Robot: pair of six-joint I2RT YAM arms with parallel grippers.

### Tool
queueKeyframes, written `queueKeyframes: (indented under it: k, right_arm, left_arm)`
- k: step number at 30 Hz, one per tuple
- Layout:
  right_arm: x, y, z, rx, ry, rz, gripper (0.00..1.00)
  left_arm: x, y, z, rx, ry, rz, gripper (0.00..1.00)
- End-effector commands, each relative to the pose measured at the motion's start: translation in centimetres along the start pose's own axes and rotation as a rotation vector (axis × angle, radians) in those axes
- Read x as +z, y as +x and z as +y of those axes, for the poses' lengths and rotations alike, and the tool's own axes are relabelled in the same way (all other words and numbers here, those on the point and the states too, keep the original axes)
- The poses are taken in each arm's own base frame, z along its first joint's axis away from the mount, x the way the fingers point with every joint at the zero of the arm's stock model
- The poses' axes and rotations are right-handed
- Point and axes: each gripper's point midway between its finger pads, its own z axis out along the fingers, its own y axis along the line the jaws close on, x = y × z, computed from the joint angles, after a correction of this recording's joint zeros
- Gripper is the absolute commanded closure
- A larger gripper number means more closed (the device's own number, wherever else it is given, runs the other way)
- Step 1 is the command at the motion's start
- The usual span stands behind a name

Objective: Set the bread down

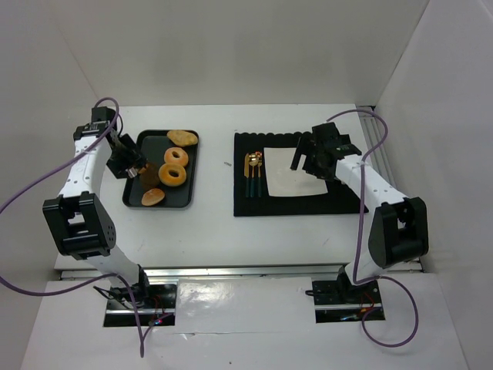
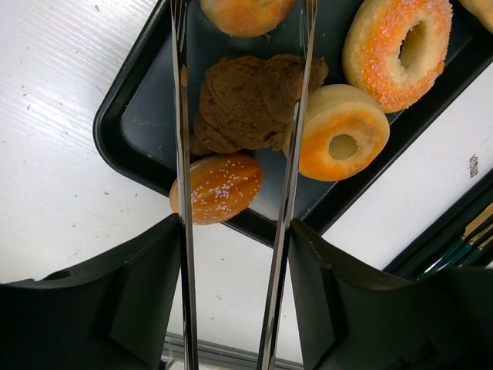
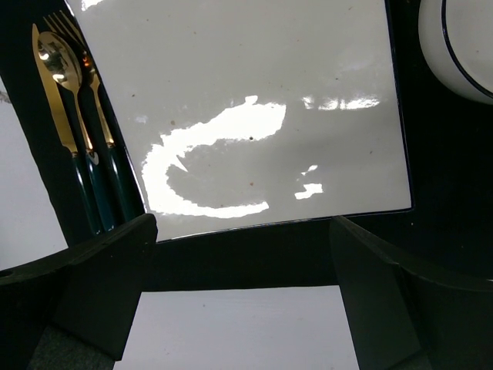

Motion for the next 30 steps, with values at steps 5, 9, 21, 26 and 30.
queueKeyframes:
  k: [5,9,21,26,30]
  right_arm:
    - [0.0,-1.6,1.6,-0.006,-0.030,-0.053,0.00]
    - [0.0,-1.4,1.3,-0.006,-0.016,-0.050,0.00]
    - [-0.8,-2.7,2.5,-0.005,-0.055,-0.061,0.00]
    - [-3.5,-6.3,2.3,0.019,-0.029,-0.163,0.00]
    - [-7.4,-9.4,1.0,0.051,-0.013,-0.315,0.00]
  left_arm:
    - [0.4,0.1,-0.3,-0.021,0.025,0.013,0.42]
    - [-1.4,-1.0,-1.0,-0.029,0.057,-0.043,0.63]
    - [-11.2,-3.1,-7.5,0.159,0.310,-0.241,0.89]
    - [-14.4,1.9,-16.2,0.379,0.565,-0.196,0.89]
    - [-13.5,8.7,-23.1,0.519,0.689,-0.056,0.89]
